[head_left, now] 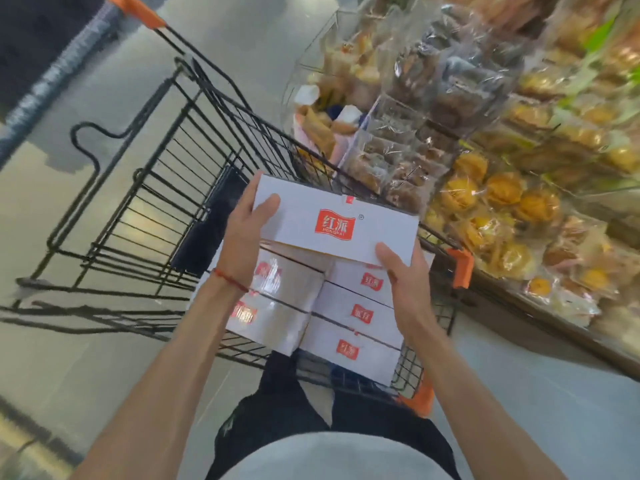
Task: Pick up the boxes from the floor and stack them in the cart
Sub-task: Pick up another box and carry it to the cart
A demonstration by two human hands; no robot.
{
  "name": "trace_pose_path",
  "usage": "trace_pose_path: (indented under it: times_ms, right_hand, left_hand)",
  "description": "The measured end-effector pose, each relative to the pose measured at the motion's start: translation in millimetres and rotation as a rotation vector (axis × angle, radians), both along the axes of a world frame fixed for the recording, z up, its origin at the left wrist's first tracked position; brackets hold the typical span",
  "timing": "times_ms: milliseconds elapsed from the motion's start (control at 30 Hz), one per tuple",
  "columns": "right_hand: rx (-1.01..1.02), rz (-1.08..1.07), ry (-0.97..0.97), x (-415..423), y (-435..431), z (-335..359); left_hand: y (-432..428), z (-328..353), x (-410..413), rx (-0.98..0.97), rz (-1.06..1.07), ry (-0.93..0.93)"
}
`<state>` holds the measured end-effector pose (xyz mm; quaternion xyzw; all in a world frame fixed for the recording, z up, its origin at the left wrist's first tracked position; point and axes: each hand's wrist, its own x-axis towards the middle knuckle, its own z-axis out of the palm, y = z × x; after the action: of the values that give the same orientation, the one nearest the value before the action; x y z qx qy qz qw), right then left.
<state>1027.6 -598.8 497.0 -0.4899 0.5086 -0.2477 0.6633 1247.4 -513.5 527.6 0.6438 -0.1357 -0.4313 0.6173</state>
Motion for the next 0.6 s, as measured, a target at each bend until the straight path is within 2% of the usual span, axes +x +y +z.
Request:
trace_pose_path:
  times_ms: [233,500,600]
  right_hand:
    - [-0.045,-0.038,0.101,58.3,-19.8,-13.0]
    - [0.024,-0.015,0.155,100.9,-33.2,-54.4]
    - [0.067,-0.033,0.175,111.2,-30.7,-71.2]
  left_hand:
    - [-41.1,-34.7,73.9,0.038,-0.165,-0.04]
    - [-57.8,-92.5,125.9,0.152,-0.232,0.028]
    - [-69.6,-114.2,135.9,0.237,-0.288,-0.044]
